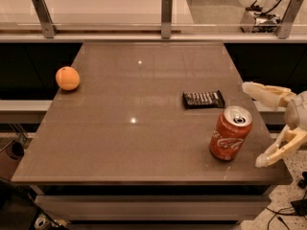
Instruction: Move coke can near orange
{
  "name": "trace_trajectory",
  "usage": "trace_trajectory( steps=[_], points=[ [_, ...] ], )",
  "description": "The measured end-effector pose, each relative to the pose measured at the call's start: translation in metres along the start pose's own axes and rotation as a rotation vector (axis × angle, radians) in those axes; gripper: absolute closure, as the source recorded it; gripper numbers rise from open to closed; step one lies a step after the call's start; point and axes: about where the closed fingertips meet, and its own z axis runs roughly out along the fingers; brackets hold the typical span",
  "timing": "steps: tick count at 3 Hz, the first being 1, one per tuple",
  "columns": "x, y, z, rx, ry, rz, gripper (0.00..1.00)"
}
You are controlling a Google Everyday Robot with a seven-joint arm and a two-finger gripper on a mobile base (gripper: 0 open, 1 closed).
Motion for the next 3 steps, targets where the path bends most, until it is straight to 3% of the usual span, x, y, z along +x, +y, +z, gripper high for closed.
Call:
trace_trajectory(
  steps=[1,3],
  points=[
    [-0.001,0.007,0.015,-0.012,-0.052,0.030,0.00],
    [0.026,0.016,0.050,-0.021,-0.122,0.092,0.41]
  ],
)
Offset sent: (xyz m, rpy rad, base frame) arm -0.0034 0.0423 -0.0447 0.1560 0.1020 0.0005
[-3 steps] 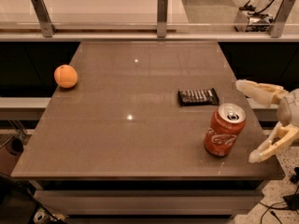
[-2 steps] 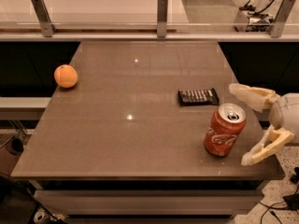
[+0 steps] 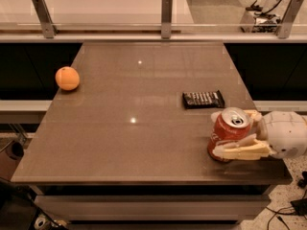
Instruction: Move coke can near orange
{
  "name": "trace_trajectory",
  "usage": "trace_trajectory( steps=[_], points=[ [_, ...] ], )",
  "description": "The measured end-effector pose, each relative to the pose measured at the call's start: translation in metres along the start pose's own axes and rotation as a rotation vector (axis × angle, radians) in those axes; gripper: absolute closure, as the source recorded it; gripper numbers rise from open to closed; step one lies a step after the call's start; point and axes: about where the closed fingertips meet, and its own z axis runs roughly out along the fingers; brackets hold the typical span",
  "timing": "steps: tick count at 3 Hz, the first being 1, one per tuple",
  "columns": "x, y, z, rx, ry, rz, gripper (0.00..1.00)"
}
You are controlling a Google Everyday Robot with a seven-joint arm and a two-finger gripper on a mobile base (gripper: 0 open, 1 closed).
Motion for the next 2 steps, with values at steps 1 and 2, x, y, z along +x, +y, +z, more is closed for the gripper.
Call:
trace_trajectory(
  steps=[1,2],
  points=[
    [0.0003,0.0005,0.0025,-0.004,-0.001,0.000,0.65],
    [-0.0003,0.0009,0.0046,-0.008,-0.001,-0.001,0.87]
  ],
)
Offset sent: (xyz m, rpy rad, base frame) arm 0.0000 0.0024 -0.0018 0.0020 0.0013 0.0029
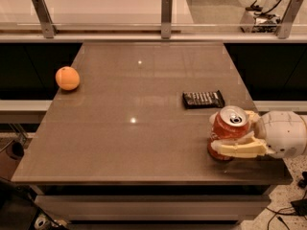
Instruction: Move coke can near orange
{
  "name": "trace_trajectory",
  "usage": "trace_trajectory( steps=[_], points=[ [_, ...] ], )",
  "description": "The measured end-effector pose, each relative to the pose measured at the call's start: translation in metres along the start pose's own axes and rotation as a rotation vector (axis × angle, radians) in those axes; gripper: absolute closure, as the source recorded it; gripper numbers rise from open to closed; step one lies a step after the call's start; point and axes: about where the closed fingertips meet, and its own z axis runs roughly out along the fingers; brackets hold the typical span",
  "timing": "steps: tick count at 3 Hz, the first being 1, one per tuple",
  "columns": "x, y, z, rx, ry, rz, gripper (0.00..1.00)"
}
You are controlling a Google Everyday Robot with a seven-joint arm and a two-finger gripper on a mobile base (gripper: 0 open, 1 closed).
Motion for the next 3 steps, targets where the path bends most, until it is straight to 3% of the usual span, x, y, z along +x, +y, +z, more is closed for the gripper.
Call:
trace_trajectory(
  steps=[1,2,3],
  points=[
    [-0.001,0.000,0.002,-0.004,0.000,-0.002,1.00],
    [-0.001,0.000,0.002,-0.004,0.000,-0.002,1.00],
    [-0.015,-0.021,0.014,0.031,0.015,0.011,1.00]
  ],
)
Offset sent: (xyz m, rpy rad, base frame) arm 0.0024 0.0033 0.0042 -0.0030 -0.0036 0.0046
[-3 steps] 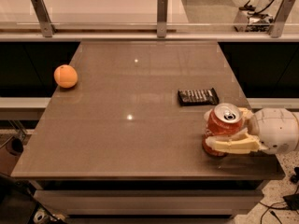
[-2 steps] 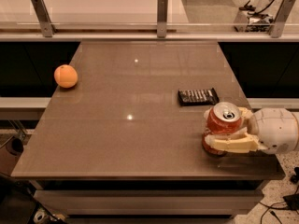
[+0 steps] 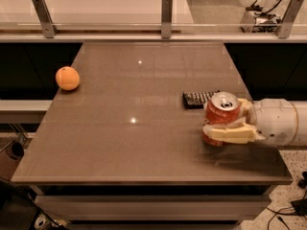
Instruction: Move coke can near orange
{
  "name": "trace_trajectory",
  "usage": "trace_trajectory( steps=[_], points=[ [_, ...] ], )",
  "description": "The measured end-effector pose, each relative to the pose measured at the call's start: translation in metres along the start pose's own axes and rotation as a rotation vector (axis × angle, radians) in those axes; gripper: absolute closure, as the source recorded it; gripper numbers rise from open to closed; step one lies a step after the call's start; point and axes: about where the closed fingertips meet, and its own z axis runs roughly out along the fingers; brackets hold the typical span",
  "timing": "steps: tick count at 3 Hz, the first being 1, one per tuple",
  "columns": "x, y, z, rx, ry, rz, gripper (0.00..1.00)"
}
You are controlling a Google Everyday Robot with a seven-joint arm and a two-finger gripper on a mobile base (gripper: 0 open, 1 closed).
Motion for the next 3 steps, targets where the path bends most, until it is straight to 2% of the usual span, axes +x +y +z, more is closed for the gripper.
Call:
trace_trajectory(
  steps=[1,2,3],
  points=[
    [-0.015,-0.024,0.018,0.053,0.015,0.000,1.00],
    [-0.030,-0.048,0.042,0.081,0.018,-0.002,1.00],
    [-0.045,-0.062,0.080,0.083,0.019,0.012,1.00]
  ],
)
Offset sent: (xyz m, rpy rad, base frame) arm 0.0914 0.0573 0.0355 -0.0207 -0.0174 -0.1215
